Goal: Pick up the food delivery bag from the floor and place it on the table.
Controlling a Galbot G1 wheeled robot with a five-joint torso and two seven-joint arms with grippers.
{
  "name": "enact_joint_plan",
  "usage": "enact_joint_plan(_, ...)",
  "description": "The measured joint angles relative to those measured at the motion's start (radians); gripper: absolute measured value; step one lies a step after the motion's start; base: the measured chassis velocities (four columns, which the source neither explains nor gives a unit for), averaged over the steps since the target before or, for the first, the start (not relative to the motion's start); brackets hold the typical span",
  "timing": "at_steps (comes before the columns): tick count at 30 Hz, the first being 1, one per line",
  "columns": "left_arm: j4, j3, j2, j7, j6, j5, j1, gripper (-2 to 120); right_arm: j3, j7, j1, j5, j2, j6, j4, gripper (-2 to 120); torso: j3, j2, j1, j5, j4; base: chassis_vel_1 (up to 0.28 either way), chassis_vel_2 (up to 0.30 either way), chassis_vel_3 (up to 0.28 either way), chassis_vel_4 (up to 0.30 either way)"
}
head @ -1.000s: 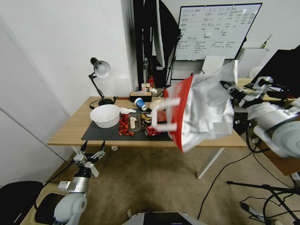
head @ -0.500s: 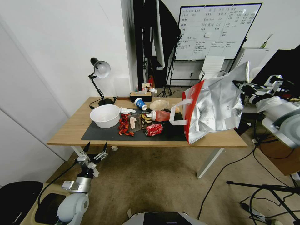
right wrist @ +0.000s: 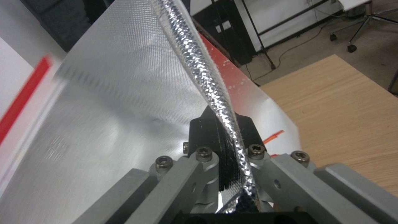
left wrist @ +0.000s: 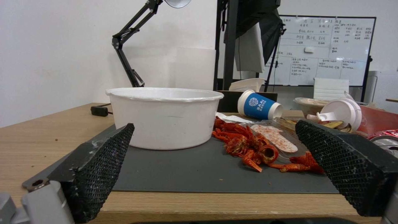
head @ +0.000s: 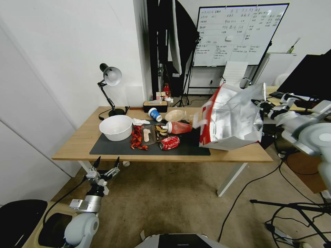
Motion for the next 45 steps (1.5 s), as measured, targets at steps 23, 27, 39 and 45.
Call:
enact_joint_plan(23,0.025,0.007,0.0,-0.001,0.005,-0.004,-0.02,100,-0.043,-0.171,0.026,-0.146,-0.02,0.015,-0.083,50,0.0,0.0,0.0,0.0,-0.0001,0.0,0.0,0.0,0.0)
enact_joint_plan(27,0.025,0.007,-0.001,-0.001,0.005,-0.004,-0.018,100,-0.027,-0.208,0.017,-0.161,-0.035,0.039,-0.094,65,0.0,0.0,0.0,-0.0001,-0.0001,0.0,0.0,0.0,0.0)
enact_joint_plan(39,0.01,0.007,-0.005,-0.001,0.001,-0.004,-0.005,100,0.075,-0.309,-0.076,-0.215,-0.065,0.121,-0.106,100,0.0,0.0,0.0,0.0001,-0.0002,0.0,0.0,0.0,0.0)
enact_joint_plan(45,0.004,0.004,-0.005,-0.002,-0.012,-0.005,-0.001,100,0.168,-0.322,-0.146,-0.241,-0.069,0.149,-0.046,100,0.0,0.0,0.0,-0.0001,-0.0003,0.0,0.0,0.0,0.0)
